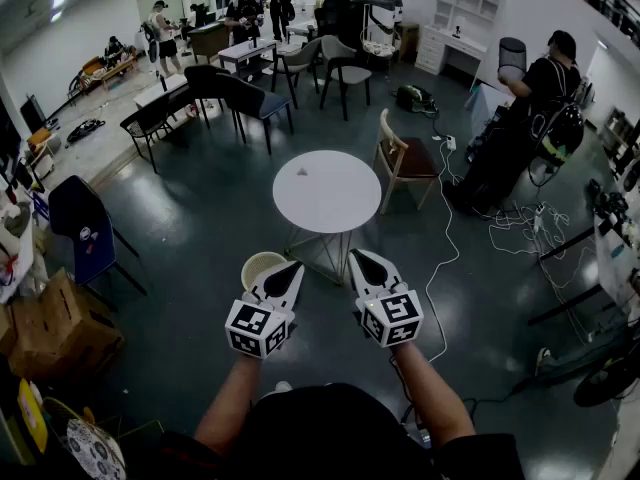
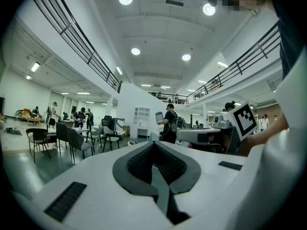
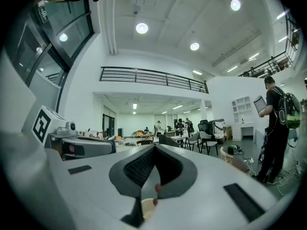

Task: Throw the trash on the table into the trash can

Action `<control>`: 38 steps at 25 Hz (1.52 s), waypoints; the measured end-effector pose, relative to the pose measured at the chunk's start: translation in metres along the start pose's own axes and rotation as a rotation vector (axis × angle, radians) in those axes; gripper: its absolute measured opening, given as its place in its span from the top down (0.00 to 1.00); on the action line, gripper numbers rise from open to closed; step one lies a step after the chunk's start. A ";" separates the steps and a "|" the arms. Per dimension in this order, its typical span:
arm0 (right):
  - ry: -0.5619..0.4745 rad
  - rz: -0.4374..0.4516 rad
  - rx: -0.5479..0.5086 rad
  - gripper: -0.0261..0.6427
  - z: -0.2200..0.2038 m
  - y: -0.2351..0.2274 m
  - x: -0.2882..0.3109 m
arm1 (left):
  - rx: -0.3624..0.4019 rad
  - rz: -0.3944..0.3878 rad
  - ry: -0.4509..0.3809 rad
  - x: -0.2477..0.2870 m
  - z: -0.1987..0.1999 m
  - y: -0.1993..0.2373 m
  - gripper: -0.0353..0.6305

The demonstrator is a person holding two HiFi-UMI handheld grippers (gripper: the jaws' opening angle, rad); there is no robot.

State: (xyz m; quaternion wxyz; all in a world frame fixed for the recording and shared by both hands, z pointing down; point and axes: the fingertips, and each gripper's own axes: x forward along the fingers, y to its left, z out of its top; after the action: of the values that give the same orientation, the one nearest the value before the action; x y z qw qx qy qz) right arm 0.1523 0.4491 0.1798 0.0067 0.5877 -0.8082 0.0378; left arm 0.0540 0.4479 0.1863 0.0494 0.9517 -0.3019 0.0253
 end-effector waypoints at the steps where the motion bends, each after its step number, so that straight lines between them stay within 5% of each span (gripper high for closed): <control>1: -0.004 0.002 0.003 0.93 0.001 -0.002 -0.001 | 0.001 0.002 0.002 0.002 0.001 -0.001 0.94; 21: 0.006 0.062 0.032 0.93 -0.021 -0.030 0.005 | 0.018 0.050 0.053 0.021 -0.019 -0.006 0.94; 38: 0.030 0.051 0.102 0.93 -0.032 -0.084 0.083 | 0.004 0.033 0.083 0.099 -0.028 0.055 0.94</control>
State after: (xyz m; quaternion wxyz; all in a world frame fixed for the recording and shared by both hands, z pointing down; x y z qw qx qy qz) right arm 0.2051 0.3466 0.2203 -0.0121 0.5659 -0.8197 0.0879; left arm 0.1023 0.3500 0.2263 0.0594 0.9449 -0.3150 0.0665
